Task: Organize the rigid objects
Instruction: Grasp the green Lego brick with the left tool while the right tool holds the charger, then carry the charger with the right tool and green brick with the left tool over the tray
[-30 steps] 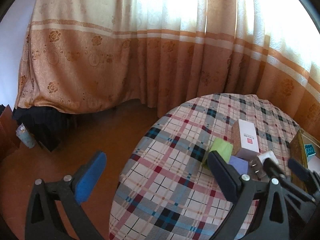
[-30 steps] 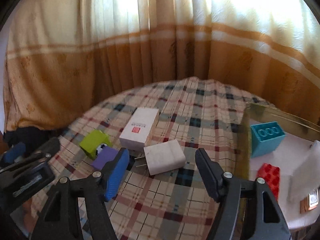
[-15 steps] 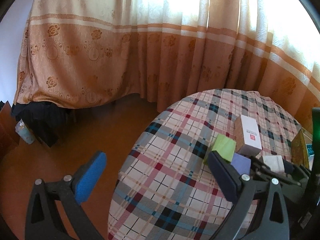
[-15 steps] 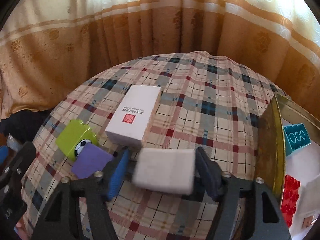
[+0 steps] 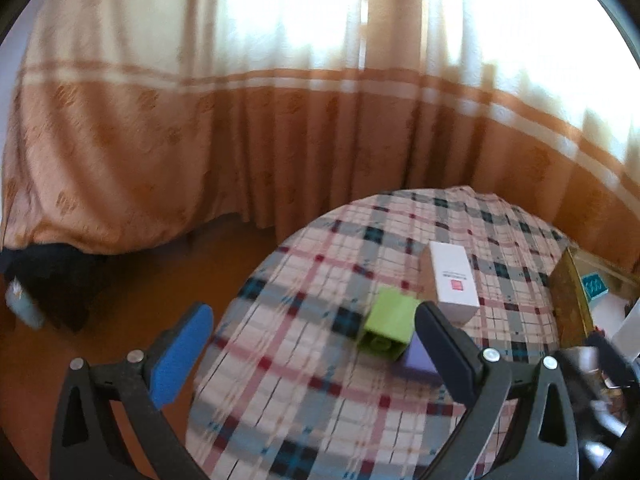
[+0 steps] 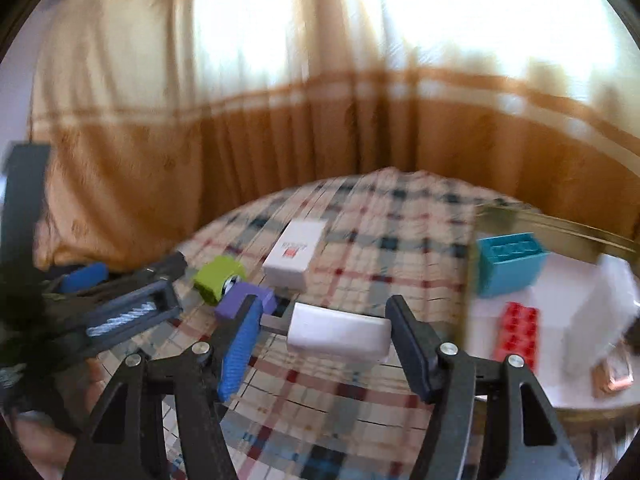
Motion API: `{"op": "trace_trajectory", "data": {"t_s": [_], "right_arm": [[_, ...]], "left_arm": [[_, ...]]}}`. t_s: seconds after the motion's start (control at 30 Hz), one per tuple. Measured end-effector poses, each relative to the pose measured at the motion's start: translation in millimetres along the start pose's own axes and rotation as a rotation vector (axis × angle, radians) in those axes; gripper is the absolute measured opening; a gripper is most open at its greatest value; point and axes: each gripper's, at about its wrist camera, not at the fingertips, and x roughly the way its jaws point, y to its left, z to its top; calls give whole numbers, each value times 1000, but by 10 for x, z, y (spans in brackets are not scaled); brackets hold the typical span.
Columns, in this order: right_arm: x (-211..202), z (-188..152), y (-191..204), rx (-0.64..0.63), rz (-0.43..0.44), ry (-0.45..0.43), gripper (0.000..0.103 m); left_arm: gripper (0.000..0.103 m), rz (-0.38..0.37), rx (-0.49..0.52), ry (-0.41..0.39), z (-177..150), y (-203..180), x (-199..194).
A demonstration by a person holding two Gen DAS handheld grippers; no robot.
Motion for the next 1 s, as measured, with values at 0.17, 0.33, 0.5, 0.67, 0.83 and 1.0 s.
{"op": "trace_trajectory", "data": {"t_s": [0.17, 0.33, 0.5, 0.67, 0.83, 1.0], "right_arm": [[-95, 13, -192, 101, -17, -36, 66], [-27, 44, -165, 92, -16, -6, 66], [-3, 29, -148, 83, -17, 5, 66], [19, 11, -176, 97, -22, 17, 66], [26, 22, -178, 97, -36, 15, 66], [-105, 25, -184, 101, -61, -52, 66]], "left_arm": [[94, -13, 62, 96, 123, -207, 290], [84, -42, 48, 207, 127, -238, 551], [66, -72, 31, 254, 96, -230, 633], [31, -141, 28, 247, 50, -198, 585], [31, -129, -28, 173, 95, -106, 455], [31, -104, -8, -100, 57, -116, -69]]}}
